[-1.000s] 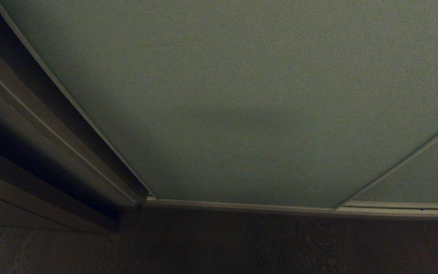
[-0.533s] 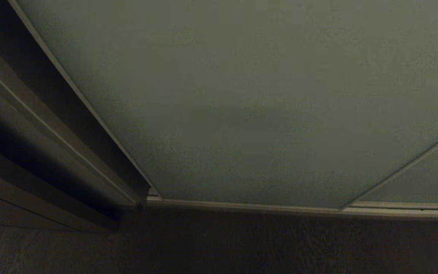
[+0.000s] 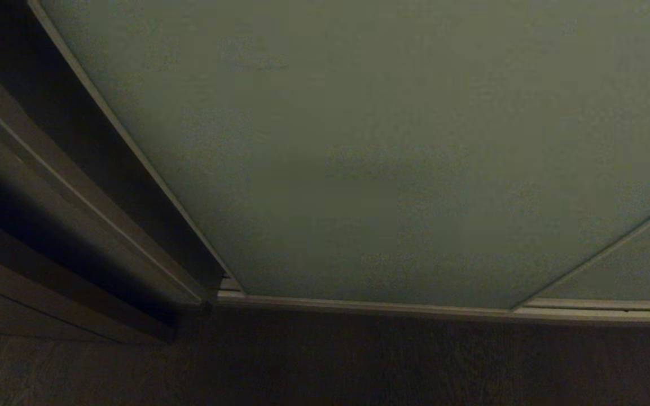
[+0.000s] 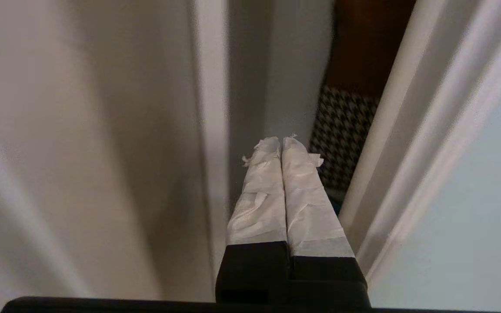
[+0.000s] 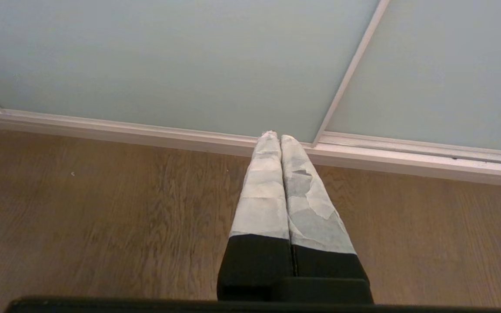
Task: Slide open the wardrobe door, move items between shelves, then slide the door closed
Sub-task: Open the door
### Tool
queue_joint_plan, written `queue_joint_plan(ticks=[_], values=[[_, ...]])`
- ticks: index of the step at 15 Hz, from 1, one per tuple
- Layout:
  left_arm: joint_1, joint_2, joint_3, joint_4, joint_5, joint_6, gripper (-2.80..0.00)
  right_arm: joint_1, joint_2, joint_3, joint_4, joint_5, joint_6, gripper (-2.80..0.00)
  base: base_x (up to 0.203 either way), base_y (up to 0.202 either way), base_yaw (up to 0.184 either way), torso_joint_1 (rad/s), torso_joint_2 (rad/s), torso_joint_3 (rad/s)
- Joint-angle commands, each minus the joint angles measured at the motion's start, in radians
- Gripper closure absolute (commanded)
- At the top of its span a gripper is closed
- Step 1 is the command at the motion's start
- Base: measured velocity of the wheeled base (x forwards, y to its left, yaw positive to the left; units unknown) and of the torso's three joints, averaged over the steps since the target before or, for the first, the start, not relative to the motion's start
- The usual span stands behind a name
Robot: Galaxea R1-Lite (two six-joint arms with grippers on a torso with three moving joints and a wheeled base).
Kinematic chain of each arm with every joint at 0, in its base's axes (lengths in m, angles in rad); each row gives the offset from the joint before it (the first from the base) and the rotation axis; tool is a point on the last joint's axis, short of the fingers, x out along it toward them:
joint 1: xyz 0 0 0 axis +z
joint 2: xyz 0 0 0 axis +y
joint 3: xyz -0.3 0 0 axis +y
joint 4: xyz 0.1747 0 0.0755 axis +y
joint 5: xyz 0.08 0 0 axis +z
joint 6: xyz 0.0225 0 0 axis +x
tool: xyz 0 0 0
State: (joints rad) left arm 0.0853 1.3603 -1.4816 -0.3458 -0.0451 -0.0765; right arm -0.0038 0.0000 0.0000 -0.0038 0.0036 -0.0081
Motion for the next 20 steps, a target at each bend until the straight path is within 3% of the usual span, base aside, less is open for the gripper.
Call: queue_joint_plan(ticks=[1,13,16,20], values=[[-0.04,0.048,-0.035,0.002,-0.001,0.009,0.0,0.0,0.002,0.0,-0.001,0.0,0.0,0.0,0.0,0.0,0.0,0.0,0.0,0.0],[-0.287,0.087,-0.074,0.007,0.014,0.081,0.0,0.0,0.002,0.0,-0.001,0.001,-0.001,0.0,0.0,0.0,0.0,0.0,0.0,0.0],[-0.381,0.115,-0.093,0.057,0.019,0.081,0.0,0.0,0.002,0.0,-0.001,-0.001,-0.001,0.0,0.0,0.0,0.0,0.0,0.0,0.0],[-0.561,0.213,-0.174,0.107,0.063,0.083,0.0,0.0,0.002,0.0,-0.001,0.0,-0.001,0.0,0.0,0.0,0.0,0.0,0.0,0.0]])
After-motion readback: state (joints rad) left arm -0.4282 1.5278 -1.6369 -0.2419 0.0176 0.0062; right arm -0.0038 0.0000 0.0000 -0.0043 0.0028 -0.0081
